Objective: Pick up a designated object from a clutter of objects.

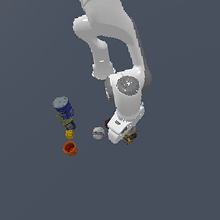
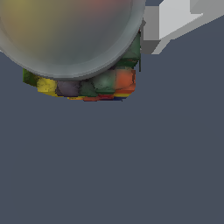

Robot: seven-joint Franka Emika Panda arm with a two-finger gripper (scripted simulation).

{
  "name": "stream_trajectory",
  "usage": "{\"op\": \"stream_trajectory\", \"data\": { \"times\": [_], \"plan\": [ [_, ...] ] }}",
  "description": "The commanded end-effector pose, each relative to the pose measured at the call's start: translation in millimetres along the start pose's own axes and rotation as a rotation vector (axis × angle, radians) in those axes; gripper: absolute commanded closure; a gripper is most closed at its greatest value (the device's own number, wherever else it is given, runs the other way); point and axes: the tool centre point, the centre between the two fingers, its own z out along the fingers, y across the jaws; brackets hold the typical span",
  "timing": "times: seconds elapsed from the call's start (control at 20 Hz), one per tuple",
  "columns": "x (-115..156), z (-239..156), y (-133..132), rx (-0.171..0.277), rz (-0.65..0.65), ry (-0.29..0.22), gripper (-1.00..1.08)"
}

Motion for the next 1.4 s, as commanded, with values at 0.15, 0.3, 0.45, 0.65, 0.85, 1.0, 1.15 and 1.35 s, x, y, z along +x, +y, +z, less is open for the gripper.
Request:
{"op": "stream_trajectory", "data": {
  "times": [0.15,0.3,0.45,0.65,0.85,1.0,1.15,1.35],
  "plan": [
    [1.8,-4.7,-0.7,0.0,0.0,0.0,1.08],
    [5.3,-14.2,-2.1,0.0,0.0,0.0,1.08],
    [10.9,-28.6,-4.4,0.0,0.0,0.0,1.08],
    [21.0,-55.4,-8.5,0.0,-0.001,0.0,1.08],
    [34.5,-90.3,-13.8,0.001,-0.002,0.0,1.08],
    [46.1,-120.4,-18.2,0.002,-0.002,0.001,1.08],
    [58.1,-151.1,-22.4,0.002,-0.002,0.001,1.08],
    [74.0,-191.2,-27.7,0.002,-0.002,0.001,1.08]
  ]
}}
